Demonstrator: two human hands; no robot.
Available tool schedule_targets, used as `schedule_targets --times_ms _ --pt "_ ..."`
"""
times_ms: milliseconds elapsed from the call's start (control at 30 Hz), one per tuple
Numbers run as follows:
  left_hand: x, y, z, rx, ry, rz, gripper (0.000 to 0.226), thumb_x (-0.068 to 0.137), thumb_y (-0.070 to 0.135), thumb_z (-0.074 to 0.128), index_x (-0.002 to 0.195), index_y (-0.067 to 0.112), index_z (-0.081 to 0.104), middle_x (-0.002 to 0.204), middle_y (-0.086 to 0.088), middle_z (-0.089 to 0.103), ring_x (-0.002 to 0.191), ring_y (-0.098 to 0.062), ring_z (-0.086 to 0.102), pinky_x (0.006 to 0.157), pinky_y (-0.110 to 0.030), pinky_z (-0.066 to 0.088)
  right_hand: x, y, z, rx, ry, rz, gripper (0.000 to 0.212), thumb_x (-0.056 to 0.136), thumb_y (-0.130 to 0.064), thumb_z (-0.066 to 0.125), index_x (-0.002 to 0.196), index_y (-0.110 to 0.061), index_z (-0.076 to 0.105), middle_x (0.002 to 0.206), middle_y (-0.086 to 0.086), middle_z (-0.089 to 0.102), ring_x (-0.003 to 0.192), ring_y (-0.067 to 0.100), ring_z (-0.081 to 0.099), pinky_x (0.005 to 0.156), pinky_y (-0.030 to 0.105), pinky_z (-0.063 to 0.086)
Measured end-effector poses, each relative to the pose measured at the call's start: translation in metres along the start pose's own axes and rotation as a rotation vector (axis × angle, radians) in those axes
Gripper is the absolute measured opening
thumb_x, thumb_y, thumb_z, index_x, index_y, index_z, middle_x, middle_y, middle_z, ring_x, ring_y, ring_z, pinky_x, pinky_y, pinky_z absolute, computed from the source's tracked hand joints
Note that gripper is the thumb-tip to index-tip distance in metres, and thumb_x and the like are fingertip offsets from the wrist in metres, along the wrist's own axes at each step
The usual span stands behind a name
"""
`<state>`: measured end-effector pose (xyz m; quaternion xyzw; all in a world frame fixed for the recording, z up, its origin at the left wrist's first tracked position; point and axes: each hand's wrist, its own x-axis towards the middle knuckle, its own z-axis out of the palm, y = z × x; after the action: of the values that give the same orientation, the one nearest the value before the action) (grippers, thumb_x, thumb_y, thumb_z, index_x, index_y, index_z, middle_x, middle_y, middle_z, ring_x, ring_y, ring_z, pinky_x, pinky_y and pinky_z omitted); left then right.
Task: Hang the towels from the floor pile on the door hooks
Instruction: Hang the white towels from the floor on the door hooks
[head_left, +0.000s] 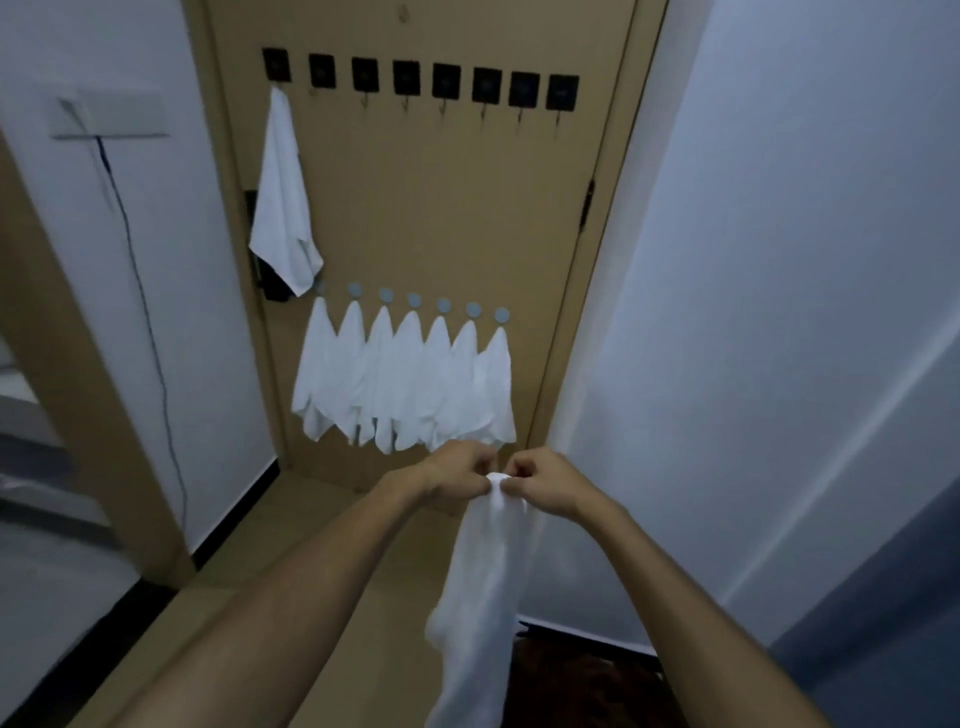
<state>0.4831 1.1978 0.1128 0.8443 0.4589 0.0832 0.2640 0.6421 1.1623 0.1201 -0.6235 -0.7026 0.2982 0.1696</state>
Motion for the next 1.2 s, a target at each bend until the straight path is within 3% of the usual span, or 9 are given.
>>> schedule_targets --times_ms 133,233,367,467,667,800,1067,1200 --pt "-0.013 -0.051 -0.056 -0.141 0.194 -0.102 0.026 0.080 0.006 0.051 0.058 0.018 0.045 0.066 0.000 0.050 0.066 -0.015 0.045 0.054 -0.022 0.032 0.043 -0.046 0.030 0.066 -0.102 -0.040 0.038 0.086 -0.012 0.057 0.054 -0.022 0.041 0.057 -0.006 0.037 0.053 0.006 0.033 0.055 0.021 0.029" --pt "-0.023 -0.096 -0.091 -0.160 0.287 -0.169 0.027 0.081 0.007 0.047 0.058 0.019 0.044 0.068 -0.002 0.052 0.069 -0.019 0.048 0.054 -0.023 0.033 0.075 -0.073 0.054 0.065 -0.102 -0.089 0.035 0.091 -0.015 0.054 0.058 -0.021 0.042 0.059 -0.005 0.038 0.054 0.007 0.034 0.051 0.018 0.029" --pt "-0.039 -0.143 -0.122 -0.133 0.182 -0.195 0.010 0.085 0.011 0.051 0.084 0.019 0.057 0.093 -0.002 0.060 0.086 -0.017 0.054 0.065 -0.022 0.041 0.124 -0.117 0.075 0.016 -0.016 -0.209 0.024 0.093 -0.025 0.052 0.075 -0.009 0.054 0.072 0.004 0.050 0.068 0.015 0.046 0.064 0.030 0.037" --pt "-0.041 -0.174 -0.133 -0.110 0.182 -0.205 0.009 0.089 0.014 0.053 0.093 0.019 0.059 0.097 -0.003 0.060 0.090 -0.018 0.055 0.073 -0.026 0.042 0.153 -0.154 0.089 -0.012 0.009 -0.271 0.026 0.093 -0.032 0.052 0.087 -0.008 0.062 0.078 0.001 0.057 0.073 0.014 0.052 0.068 0.030 0.044" --pt "-0.036 -0.229 -0.160 -0.067 0.301 -0.279 0.014 0.085 0.011 0.047 0.084 0.022 0.055 0.083 0.001 0.057 0.081 -0.019 0.054 0.067 -0.027 0.041 0.206 -0.178 0.109 -0.086 0.037 -0.318 0.018 0.091 -0.029 0.053 0.092 -0.013 0.060 0.084 -0.002 0.058 0.075 0.011 0.053 0.072 0.031 0.047" --pt "-0.021 -0.262 -0.176 -0.072 0.305 -0.306 0.013 0.086 0.012 0.045 0.084 0.021 0.054 0.086 -0.001 0.058 0.081 -0.020 0.053 0.068 -0.030 0.042 0.251 -0.186 0.121 -0.144 0.046 -0.351 0.022 0.092 -0.031 0.049 0.097 -0.014 0.061 0.093 0.002 0.059 0.081 0.014 0.055 0.075 0.028 0.047" --pt "0.053 -0.324 -0.228 -0.049 0.333 -0.339 0.028 0.089 0.008 0.039 0.068 0.026 0.040 0.080 -0.001 0.050 0.077 -0.020 0.046 0.065 -0.027 0.034 0.366 -0.188 0.125 -0.272 0.248 -0.561 0.020 0.097 -0.021 0.038 0.099 -0.009 0.054 0.102 0.008 0.057 0.086 0.019 0.053 0.080 0.030 0.047" --pt "0.105 -0.346 -0.257 0.030 0.248 -0.341 0.016 0.091 0.011 0.038 0.080 0.020 0.043 0.086 -0.002 0.050 0.078 -0.019 0.045 0.066 -0.028 0.036 0.432 -0.184 0.108 -0.215 0.244 -0.532 0.019 0.097 -0.019 0.038 0.099 -0.010 0.055 0.103 0.006 0.055 0.088 0.016 0.051 0.080 0.025 0.045"
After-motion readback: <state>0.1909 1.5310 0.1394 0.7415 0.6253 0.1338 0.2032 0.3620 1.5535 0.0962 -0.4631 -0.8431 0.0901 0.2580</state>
